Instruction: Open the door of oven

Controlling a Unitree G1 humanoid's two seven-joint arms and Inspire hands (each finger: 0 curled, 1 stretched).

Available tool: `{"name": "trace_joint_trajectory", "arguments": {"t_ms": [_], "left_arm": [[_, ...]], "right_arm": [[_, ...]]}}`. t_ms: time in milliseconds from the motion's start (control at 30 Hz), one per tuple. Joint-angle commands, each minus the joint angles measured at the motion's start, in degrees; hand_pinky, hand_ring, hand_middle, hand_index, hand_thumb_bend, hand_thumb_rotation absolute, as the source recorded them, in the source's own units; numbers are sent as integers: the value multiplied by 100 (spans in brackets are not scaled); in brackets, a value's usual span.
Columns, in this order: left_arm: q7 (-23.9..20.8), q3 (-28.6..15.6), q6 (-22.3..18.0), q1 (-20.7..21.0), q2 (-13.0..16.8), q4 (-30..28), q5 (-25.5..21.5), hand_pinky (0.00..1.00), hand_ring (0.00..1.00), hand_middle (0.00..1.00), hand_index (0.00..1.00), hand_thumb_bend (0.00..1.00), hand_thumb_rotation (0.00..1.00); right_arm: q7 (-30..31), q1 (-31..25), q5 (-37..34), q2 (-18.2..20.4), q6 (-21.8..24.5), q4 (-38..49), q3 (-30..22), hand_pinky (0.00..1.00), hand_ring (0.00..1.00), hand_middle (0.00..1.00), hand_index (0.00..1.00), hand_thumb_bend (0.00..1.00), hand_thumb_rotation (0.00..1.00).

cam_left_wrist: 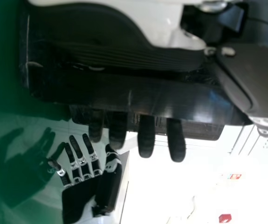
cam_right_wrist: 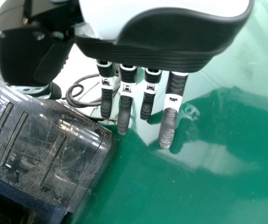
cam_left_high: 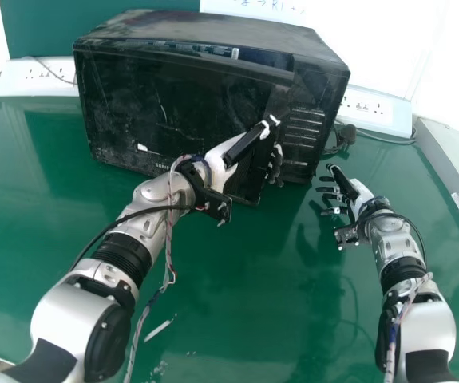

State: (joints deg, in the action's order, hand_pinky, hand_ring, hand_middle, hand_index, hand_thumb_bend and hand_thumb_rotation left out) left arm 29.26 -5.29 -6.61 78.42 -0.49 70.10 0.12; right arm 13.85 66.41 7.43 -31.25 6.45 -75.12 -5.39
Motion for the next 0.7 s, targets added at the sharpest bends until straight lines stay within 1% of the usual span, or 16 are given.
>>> {"name": "trace_joint_trajectory", "arguments": {"t_ms": [0,133,300,467,667], "left_arm": [[30,42,-189,-13,-39,-200,-37,4,7,12,15,100,100],[31,38,-254,-75,-36,-275,-91,2,6,11,13,100,99],[60,21,-267,-135,-47,-389,-140,2,5,10,12,100,99],[83,61,-213,-202,-72,-567,-143,1,5,9,10,100,100],[165,102,-110,-340,-77,-861,-169,1,5,9,10,100,100]], "right_arm": [[133,-345,83,196,219,-227,72,57,66,70,81,62,100],[131,-340,79,199,237,-227,74,58,66,71,82,62,100],[121,-324,66,211,287,-232,60,62,68,72,82,63,100],[98,-331,55,220,265,-229,46,59,66,70,82,61,100],[202,-335,101,196,215,-226,99,60,67,71,83,61,100]]}}
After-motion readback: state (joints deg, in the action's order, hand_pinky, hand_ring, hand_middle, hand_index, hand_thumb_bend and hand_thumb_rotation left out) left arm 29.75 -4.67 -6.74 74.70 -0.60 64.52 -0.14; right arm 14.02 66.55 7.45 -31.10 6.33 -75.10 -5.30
